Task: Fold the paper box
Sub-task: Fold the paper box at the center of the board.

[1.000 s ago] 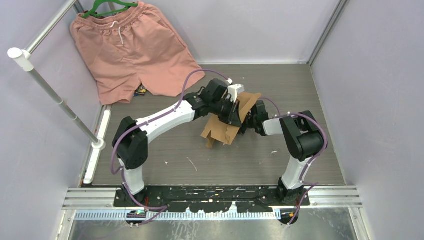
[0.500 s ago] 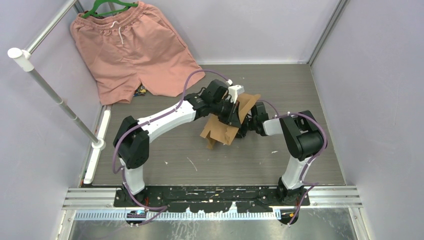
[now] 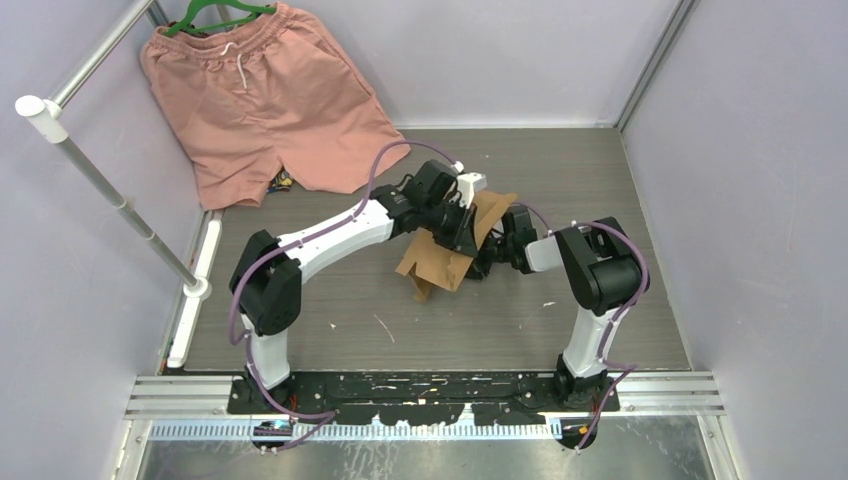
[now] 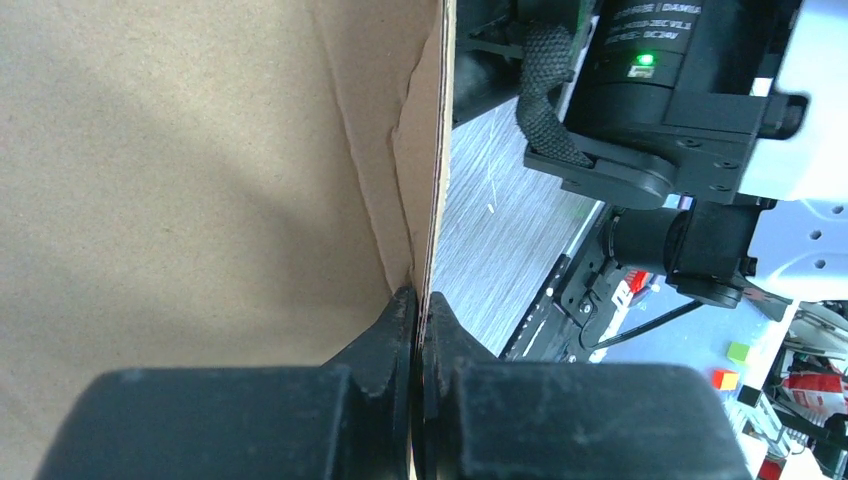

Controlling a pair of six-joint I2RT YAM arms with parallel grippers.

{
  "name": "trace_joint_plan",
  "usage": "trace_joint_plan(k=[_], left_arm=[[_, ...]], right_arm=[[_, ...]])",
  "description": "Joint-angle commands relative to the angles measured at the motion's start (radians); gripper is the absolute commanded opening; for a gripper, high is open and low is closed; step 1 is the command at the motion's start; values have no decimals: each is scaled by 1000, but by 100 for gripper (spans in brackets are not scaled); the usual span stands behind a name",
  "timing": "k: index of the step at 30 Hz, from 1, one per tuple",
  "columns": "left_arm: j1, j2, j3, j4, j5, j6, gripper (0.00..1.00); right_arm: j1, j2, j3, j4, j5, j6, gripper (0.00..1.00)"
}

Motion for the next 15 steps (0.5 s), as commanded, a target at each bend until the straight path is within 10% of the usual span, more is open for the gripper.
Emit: trace_joint_plan(k=[1, 15], left_arm=[[1, -18, 50, -158, -19, 28, 4], [-8, -48, 395, -666, -450, 192, 9]], right_arm=[[0, -33, 10, -131, 91, -98, 55], [-1, -113, 23, -137, 143, -86, 56]])
